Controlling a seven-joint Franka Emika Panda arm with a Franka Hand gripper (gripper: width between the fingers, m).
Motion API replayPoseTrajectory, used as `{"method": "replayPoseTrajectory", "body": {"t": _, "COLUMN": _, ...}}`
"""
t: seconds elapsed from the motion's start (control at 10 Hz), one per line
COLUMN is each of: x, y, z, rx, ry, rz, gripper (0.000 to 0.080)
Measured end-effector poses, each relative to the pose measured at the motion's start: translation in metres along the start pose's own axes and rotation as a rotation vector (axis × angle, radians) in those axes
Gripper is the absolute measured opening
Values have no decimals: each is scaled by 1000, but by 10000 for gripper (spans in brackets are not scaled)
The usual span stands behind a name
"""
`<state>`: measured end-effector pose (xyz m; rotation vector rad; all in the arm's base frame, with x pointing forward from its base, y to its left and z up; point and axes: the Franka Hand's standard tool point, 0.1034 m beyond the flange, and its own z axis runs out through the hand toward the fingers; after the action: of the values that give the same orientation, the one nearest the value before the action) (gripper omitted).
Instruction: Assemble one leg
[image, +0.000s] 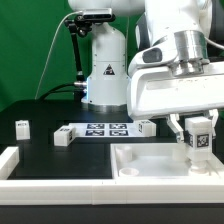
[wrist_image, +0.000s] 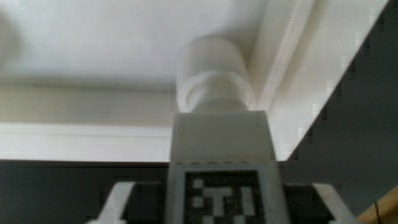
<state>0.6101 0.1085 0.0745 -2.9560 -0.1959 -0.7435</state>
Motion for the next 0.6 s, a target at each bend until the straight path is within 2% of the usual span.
{"method": "replayPoseTrajectory", "body": {"t": 0.4, "x": -7, "y": 1, "z": 5, "rx": 0, "ry": -13, "rz": 1, "gripper": 288}}
{"method": "replayPoseTrajectory", "body": {"t": 0.6, "x": -9, "y": -4, "z": 8, "rx": 4, "ry": -10, "rz": -15, "gripper": 288}}
